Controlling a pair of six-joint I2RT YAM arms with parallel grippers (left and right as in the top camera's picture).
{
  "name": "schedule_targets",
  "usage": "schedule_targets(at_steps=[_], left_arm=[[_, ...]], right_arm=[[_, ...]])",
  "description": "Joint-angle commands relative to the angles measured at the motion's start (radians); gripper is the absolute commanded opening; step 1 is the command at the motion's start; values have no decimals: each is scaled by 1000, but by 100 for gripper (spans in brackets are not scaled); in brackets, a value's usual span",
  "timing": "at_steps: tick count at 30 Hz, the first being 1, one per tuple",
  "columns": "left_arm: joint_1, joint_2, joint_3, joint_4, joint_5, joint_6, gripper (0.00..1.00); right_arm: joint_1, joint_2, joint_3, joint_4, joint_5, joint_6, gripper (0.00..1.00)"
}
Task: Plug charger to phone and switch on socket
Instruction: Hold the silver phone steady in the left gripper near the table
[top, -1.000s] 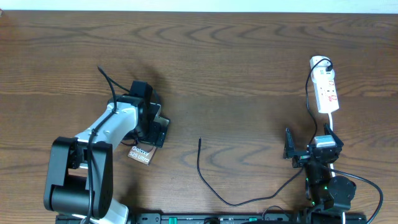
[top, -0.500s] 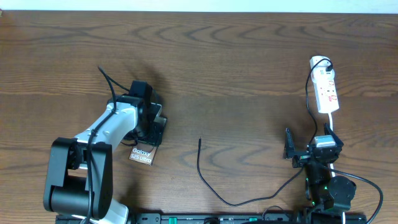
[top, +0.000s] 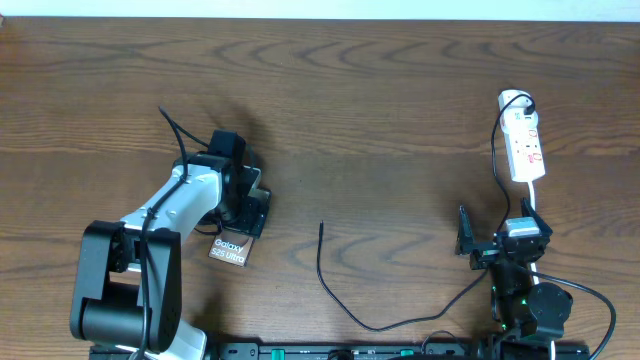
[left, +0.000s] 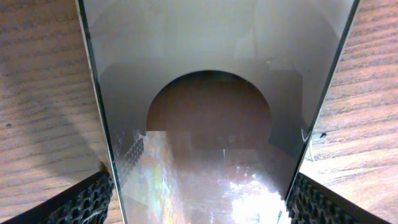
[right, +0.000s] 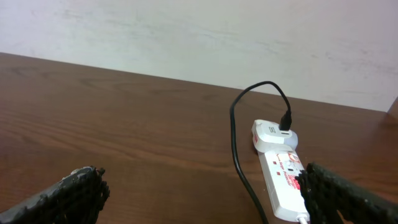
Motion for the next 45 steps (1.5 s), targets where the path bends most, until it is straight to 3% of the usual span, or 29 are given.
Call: schedule_targets(at_steps=[1,14,26,45], left_arm=[[3,15,-25,-25,110,89,89],[3,15,-32,-35,89,112,88],[3,15,-126,69,53,64,88],[3,15,-128,56,53,19,88]], right_arm=[[4,-4,-1,-5,3,-11,99],[4,-4,-1,-5,3,-11,99],[4,-4,-1,-5,3,-11,99],[4,-4,-1,-5,3,-11,99]])
